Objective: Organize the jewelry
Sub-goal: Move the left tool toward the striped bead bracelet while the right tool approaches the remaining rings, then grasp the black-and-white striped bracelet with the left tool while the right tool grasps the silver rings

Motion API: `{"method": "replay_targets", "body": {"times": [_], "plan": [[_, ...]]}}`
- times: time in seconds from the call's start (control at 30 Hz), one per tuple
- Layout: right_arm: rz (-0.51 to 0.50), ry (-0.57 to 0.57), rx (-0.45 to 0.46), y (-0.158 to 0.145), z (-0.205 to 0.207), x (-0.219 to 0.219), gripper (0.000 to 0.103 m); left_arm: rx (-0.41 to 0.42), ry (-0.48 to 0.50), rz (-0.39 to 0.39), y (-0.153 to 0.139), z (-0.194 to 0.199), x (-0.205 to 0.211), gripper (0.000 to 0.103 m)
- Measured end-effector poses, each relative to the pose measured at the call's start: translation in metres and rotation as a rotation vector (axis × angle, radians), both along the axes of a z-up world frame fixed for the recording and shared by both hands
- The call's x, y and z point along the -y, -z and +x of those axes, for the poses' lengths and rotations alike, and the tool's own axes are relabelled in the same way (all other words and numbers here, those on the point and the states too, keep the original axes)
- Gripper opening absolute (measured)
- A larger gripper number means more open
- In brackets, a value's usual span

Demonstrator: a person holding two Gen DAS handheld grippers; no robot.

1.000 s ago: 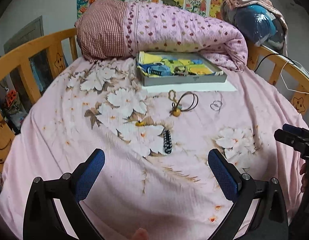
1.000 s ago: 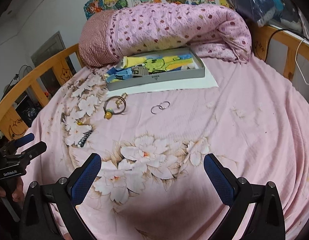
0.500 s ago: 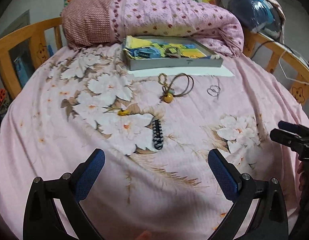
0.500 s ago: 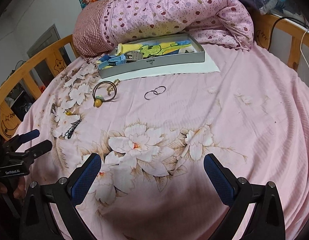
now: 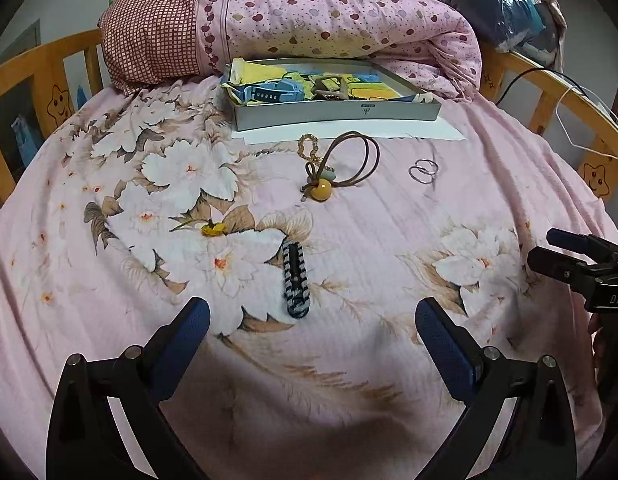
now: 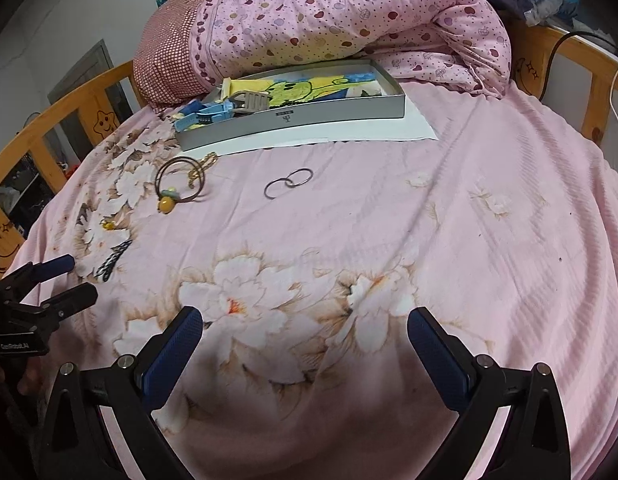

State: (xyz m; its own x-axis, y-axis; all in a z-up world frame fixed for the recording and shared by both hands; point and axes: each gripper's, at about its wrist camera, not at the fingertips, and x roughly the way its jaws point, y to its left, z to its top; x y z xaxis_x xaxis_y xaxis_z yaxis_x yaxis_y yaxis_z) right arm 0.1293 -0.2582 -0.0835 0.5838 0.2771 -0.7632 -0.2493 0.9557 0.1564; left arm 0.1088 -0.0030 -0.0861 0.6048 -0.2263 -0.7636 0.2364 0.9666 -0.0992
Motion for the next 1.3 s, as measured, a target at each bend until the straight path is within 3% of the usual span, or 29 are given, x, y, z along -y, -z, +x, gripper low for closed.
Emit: {"method": "replay_targets", "body": {"times": [0.33,0.67,0.93,1.13,1.3], "plan": [[-0.002,-0.002,0.005,0.008,0.020,0.006,0.103,0.012,0.025,0.004,0.003,0.017,0.012,0.094],[0.006,-0.090,0.027,0.014,0.050,-0.006,0.103,-0.051,-0.002,-0.010,0.021,0.031,0.007,0.055],[-0.006,-0.253,0.053,0.015,0.105,-0.034,0.103,-0.022,-0.042,0.013,0.024,0.034,0.005,0.040],[0.009,-0.306,0.016,0.027,0.145,-0.050,0.103,-0.014,-0.066,0.008,0.025,0.032,0.002,0.033],[0.023,-0.330,-0.014,0.032,0.152,-0.052,0.103,-0.016,-0.091,-0.011,0.025,0.031,-0.002,0.026]]}}
